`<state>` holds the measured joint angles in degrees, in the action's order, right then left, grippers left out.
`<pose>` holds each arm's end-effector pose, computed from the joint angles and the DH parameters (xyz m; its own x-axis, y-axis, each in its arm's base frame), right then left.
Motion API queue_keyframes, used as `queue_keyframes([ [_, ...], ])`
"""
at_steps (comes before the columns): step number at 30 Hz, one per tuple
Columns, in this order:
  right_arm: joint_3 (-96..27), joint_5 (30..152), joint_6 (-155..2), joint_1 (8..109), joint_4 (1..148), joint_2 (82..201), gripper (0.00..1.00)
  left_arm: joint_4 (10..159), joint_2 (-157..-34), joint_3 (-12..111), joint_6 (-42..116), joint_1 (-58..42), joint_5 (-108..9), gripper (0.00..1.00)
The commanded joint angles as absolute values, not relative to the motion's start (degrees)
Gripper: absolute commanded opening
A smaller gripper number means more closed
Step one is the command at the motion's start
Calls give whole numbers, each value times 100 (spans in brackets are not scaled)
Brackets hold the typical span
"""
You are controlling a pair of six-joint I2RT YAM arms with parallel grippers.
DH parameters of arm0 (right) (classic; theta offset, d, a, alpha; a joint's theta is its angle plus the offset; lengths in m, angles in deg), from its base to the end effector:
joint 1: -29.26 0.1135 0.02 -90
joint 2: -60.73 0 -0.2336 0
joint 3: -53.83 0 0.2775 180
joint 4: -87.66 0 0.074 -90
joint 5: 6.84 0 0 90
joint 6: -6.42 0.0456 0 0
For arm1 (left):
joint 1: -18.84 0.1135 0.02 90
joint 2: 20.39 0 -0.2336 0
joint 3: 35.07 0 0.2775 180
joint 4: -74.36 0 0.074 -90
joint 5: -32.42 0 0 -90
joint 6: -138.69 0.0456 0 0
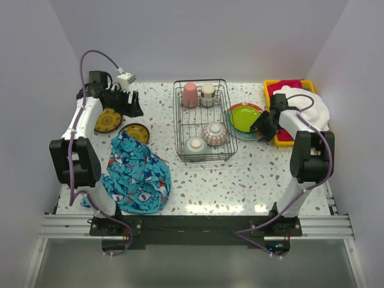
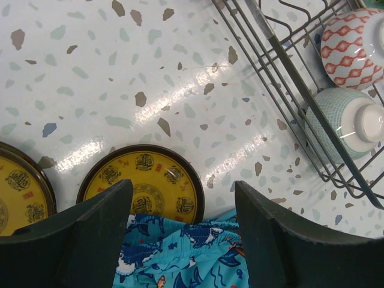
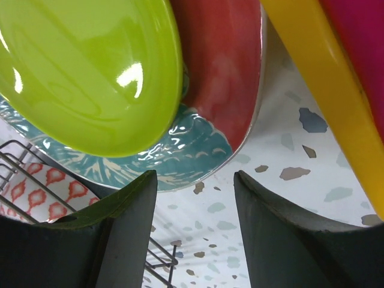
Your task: Load the mixed dishes into the dish rack
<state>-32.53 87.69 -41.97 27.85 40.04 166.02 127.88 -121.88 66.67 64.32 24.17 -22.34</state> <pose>0.3916 -0.0060 0.1392 -0.6903 0.6792 -0.2494 0.6039 0.7307 0.3184 0.4112 0.0119 0.2545 -0.6964 0.1560 -0.7005 0.4728 0.8341 -0.2842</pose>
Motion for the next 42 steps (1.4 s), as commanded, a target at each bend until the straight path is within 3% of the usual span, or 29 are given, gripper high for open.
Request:
queue_keyframes([
  [1,-3143,8992,-3875,2777,4600,16566,57,12763,-12181,6803,6459,2324,-2251,74],
  [11,-4144,9212,-4227,2777,4214,16795,54,12807,-11926,6505,6565,2324,-2339,74],
  [21,-4242,9055,-4166,2759,3809,16698,55,12789,-11988,6566,6521,2306,-2296,74],
  [28,-3952,9194,-3752,2742,4362,17023,54,12780,-12014,6592,6530,2254,-2313,74],
  [39,-4470,9089,-3568,2733,4758,17867,54,12868,-11926,6364,6661,2236,-2515,75],
  [42,-4506,9081,-3567,2733,4802,17947,46,12877,-11909,6294,6670,2236,-2541,75],
])
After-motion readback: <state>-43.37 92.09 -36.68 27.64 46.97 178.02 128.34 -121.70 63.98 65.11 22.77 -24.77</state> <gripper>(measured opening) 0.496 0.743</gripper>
